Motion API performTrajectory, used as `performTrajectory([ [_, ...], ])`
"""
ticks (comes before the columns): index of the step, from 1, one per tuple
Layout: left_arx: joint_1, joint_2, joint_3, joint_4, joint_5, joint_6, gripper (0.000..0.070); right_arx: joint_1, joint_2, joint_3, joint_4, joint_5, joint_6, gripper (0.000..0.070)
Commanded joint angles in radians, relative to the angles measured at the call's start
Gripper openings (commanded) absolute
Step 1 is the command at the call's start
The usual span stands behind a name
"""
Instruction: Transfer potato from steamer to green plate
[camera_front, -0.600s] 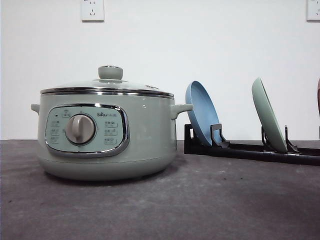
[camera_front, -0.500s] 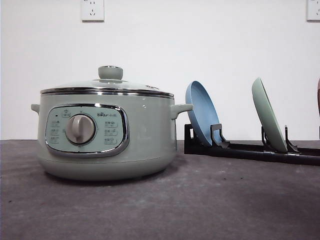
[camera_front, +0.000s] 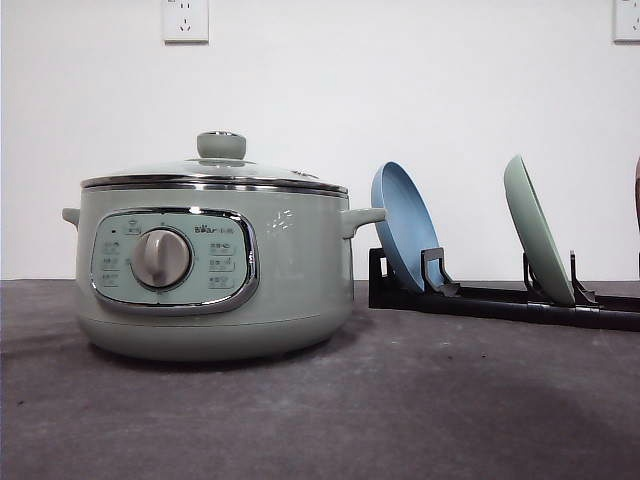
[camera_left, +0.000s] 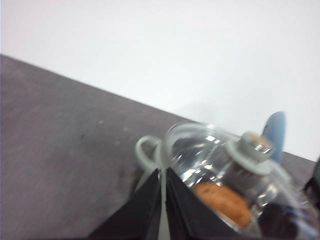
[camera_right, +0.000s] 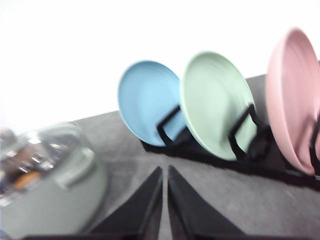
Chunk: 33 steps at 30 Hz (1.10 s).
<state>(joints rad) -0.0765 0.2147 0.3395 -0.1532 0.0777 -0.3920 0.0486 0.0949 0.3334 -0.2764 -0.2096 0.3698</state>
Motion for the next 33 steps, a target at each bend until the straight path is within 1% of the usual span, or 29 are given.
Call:
performTrajectory([
  [1, -0.003, 0.061, 0.087, 0.008, 0.029, 0.021, 0.0009, 0.003, 0.036, 0.065, -0.009, -0.003, 0.015, 0.0004],
  [3, -0.003, 0.136, 0.180, -0.015, 0.079, 0.045, 0.0009, 0.003, 0.088, 0.140, -0.046, -0.017, 0.012, 0.0004],
  [6, -0.010, 0.239, 0.321, -0.085, 0.141, 0.065, 0.0009, 0.003, 0.166, 0.243, -0.100, -0.062, -0.002, 0.0004],
  [10, -0.040, 0.361, 0.485, -0.156, 0.206, 0.071, 0.0009, 0.003, 0.271, 0.375, -0.196, -0.139, -0.022, 0.0004],
  [13, -0.069, 0.443, 0.592, -0.213, 0.287, 0.071, 0.0009, 0.003, 0.345, 0.472, -0.283, -0.199, -0.064, 0.0004],
  [15, -0.092, 0.497, 0.663, -0.270, 0.336, 0.078, 0.0009, 0.003, 0.393, 0.534, -0.333, -0.254, -0.100, 0.0004],
  [19, -0.142, 0.579, 0.777, -0.388, 0.415, 0.133, 0.0009, 0.004, 0.469, 0.625, -0.402, -0.373, -0.148, 0.0004],
  [21, -0.166, 0.615, 0.825, -0.461, 0.447, 0.179, 0.0009, 0.012, 0.505, 0.663, -0.431, -0.408, -0.171, 0.0004],
  [23, -0.191, 0.642, 0.861, -0.524, 0.470, 0.236, 0.0009, 0.032, 0.539, 0.696, -0.459, -0.423, -0.203, 0.0004],
  [25, -0.212, 0.657, 0.878, -0.560, 0.474, 0.274, 0.0009, 0.059, 0.569, 0.723, -0.491, -0.422, -0.238, 0.0004],
  [28, -0.239, 0.659, 0.881, -0.570, 0.474, 0.310, 0.0009, 0.106, 0.607, 0.756, -0.549, -0.419, -0.313, 0.0004],
  [31, -0.260, 0.659, 0.881, -0.571, 0.477, 0.341, 0.0009, 0.137, 0.630, 0.780, -0.600, -0.418, -0.424, 0.0004],
  [33, -0.270, 0.659, 0.881, -0.582, 0.478, 0.353, 0.0010, 0.146, 0.630, 0.780, -0.594, -0.419, -0.442, 0.0004],
])
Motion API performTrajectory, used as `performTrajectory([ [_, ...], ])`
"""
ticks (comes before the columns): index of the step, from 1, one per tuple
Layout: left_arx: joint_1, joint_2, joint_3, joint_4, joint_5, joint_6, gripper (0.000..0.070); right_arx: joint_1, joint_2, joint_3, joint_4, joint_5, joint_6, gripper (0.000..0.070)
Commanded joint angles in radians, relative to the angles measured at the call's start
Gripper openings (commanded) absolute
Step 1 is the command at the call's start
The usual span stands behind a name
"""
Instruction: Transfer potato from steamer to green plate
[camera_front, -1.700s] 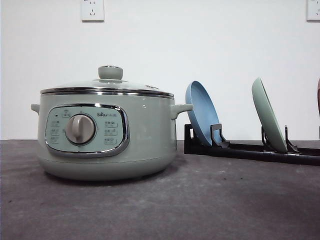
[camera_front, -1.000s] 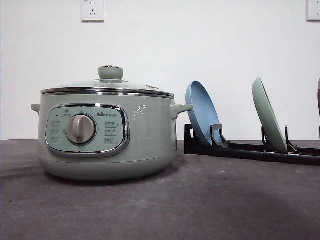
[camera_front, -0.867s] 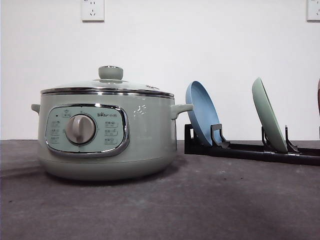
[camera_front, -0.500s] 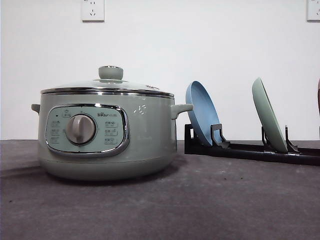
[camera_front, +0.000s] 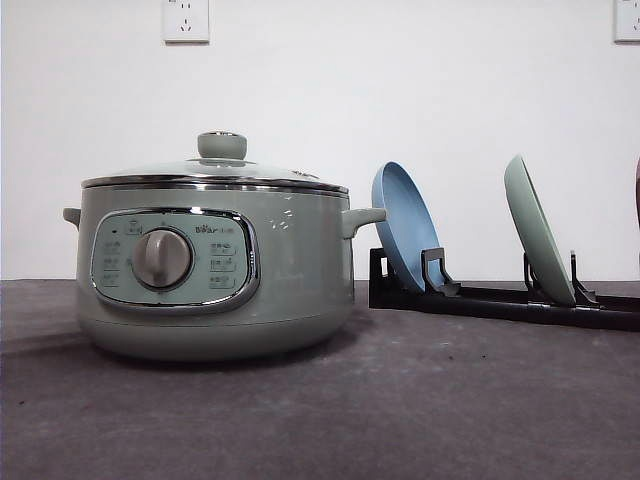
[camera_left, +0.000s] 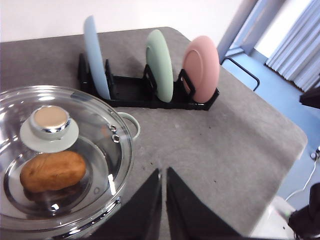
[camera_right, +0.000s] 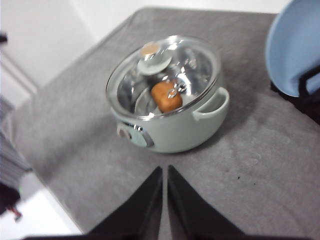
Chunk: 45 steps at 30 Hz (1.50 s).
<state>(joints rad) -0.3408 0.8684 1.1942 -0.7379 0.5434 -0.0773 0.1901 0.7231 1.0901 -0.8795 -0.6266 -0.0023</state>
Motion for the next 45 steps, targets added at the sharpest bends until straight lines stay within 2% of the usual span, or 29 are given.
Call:
performTrajectory([
  [1, -0.010, 0.005, 0.026, -0.005, 0.012, 0.043, 0.0010, 0.004, 0.001, 0.024, 0.014, -0.003, -0.069, 0.0004],
  [9, -0.020, 0.006, 0.026, -0.027, 0.012, 0.052, 0.0044, 0.004, 0.001, 0.024, 0.022, -0.002, -0.050, 0.0006],
  [11, -0.020, 0.006, 0.026, -0.026, 0.011, 0.054, 0.0121, 0.004, 0.001, 0.024, 0.022, -0.001, -0.050, 0.0035],
  [13, -0.020, 0.008, 0.026, -0.026, 0.011, 0.066, 0.0231, 0.004, 0.002, 0.024, 0.023, -0.001, -0.042, 0.0130],
  [17, -0.020, 0.008, 0.026, -0.025, 0.011, 0.067, 0.0552, 0.004, 0.002, 0.024, 0.026, 0.002, -0.006, 0.0429],
  [19, -0.020, 0.009, 0.026, -0.025, 0.011, 0.067, 0.0661, 0.004, 0.002, 0.024, 0.026, 0.004, 0.004, 0.0524],
  [20, -0.020, 0.009, 0.026, -0.025, 0.011, 0.067, 0.0691, 0.004, 0.002, 0.024, 0.026, 0.006, 0.008, 0.0555],
  [26, -0.020, 0.009, 0.026, -0.026, 0.011, 0.065, 0.0688, 0.004, 0.001, 0.024, 0.026, 0.006, 0.036, 0.0571],
  [31, -0.020, 0.009, 0.026, -0.026, 0.011, 0.065, 0.0680, 0.004, 0.001, 0.024, 0.026, 0.005, 0.066, 0.0687],
  [40, -0.020, 0.009, 0.026, -0.026, 0.011, 0.065, 0.0676, 0.004, 0.001, 0.024, 0.026, 0.005, 0.073, 0.0685],
  [45, -0.020, 0.009, 0.026, -0.026, 0.011, 0.066, 0.0676, 0.004, 0.037, 0.024, 0.095, 0.008, 0.171, 0.0682],
])
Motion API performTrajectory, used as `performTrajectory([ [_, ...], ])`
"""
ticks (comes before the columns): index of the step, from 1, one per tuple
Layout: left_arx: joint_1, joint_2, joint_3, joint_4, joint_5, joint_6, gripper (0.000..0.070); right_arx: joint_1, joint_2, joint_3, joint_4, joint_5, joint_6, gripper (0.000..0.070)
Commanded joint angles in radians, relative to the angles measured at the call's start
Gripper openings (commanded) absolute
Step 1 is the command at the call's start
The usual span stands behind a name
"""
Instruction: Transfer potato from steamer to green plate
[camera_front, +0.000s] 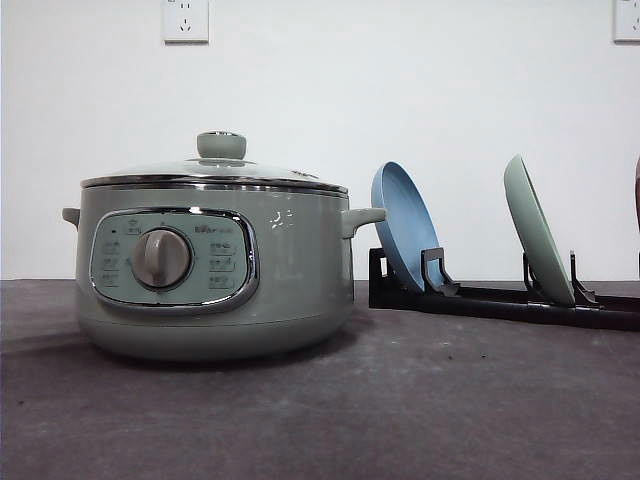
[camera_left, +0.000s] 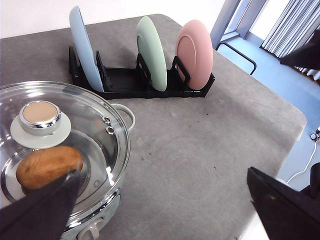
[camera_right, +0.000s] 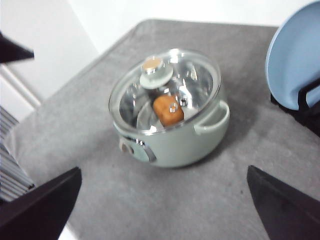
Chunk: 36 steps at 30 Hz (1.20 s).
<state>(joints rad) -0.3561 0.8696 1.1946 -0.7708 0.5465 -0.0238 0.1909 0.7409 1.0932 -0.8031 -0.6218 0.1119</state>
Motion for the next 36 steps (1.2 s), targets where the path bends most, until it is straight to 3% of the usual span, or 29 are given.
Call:
performTrajectory([
  [1, -0.004, 0.008, 0.026, 0.007, 0.008, 0.013, 0.0676, 0.003, 0.033, 0.021, 0.038, 0.012, 0.075, 0.0682],
  [12, -0.004, 0.008, 0.026, -0.002, 0.008, 0.013, 0.0676, -0.049, 0.309, 0.035, 0.265, 0.060, 0.220, 0.0682],
  [28, -0.004, 0.008, 0.026, -0.011, 0.008, 0.013, 0.0676, -0.183, 0.825, 0.383, 0.295, 0.081, 0.215, 0.0678],
  [32, -0.004, 0.009, 0.026, -0.019, 0.008, 0.018, 0.0676, -0.199, 0.907, 0.443, 0.293, 0.087, 0.219, 0.0603],
  [36, -0.004, 0.012, 0.026, -0.022, 0.008, 0.017, 0.0676, -0.203, 0.967, 0.468, 0.297, 0.110, 0.218, 0.0601],
])
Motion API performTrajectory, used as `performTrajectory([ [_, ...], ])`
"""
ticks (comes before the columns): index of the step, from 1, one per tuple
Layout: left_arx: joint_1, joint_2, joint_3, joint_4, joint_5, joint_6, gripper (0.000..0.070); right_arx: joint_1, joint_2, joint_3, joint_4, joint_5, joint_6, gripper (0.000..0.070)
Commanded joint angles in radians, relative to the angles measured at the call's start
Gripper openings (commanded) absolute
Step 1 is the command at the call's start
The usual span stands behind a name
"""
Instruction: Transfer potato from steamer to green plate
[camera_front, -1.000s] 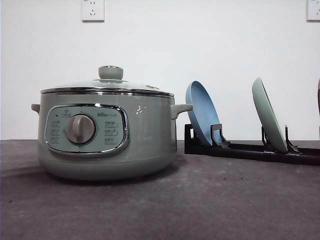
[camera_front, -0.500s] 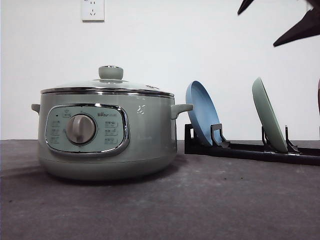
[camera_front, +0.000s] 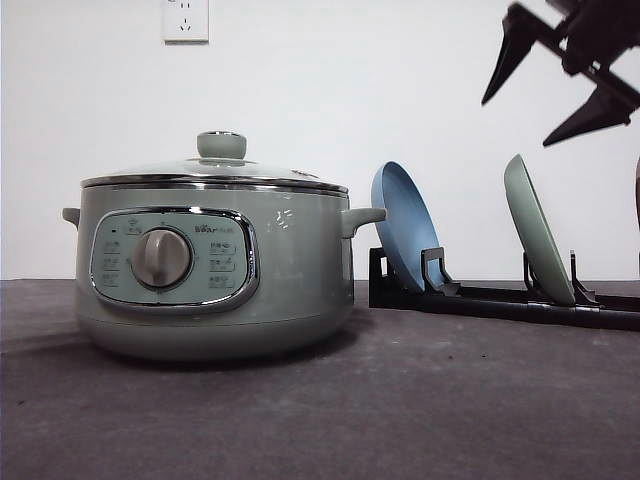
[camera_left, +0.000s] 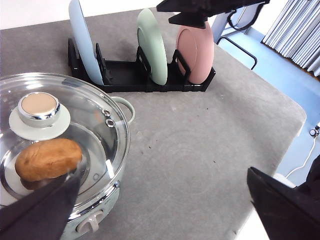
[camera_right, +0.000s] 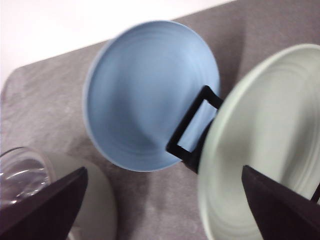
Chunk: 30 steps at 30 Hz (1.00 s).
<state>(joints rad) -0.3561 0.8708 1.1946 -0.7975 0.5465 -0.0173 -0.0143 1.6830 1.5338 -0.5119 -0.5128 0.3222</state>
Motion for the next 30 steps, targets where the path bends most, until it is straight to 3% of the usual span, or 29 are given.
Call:
performTrajectory([
  [1, -0.004, 0.012, 0.026, 0.003, 0.008, 0.011, 0.0676, 0.002, 0.038, 0.028, 0.011, 0.002, 0.008, 0.0600],
  [5, -0.004, 0.018, 0.026, 0.003, 0.008, 0.010, 0.0676, 0.002, 0.080, 0.028, 0.025, 0.013, 0.008, 0.0589],
  [9, -0.004, 0.020, 0.026, 0.001, 0.008, 0.010, 0.0676, 0.003, 0.108, 0.028, 0.042, 0.015, 0.011, 0.0444],
  [15, -0.004, 0.020, 0.026, 0.000, 0.008, 0.010, 0.0676, 0.002, 0.114, 0.028, 0.064, 0.032, 0.011, 0.0326],
  [30, -0.004, 0.020, 0.026, 0.001, 0.008, 0.010, 0.0676, 0.002, 0.136, 0.028, 0.085, 0.050, 0.031, 0.0250],
])
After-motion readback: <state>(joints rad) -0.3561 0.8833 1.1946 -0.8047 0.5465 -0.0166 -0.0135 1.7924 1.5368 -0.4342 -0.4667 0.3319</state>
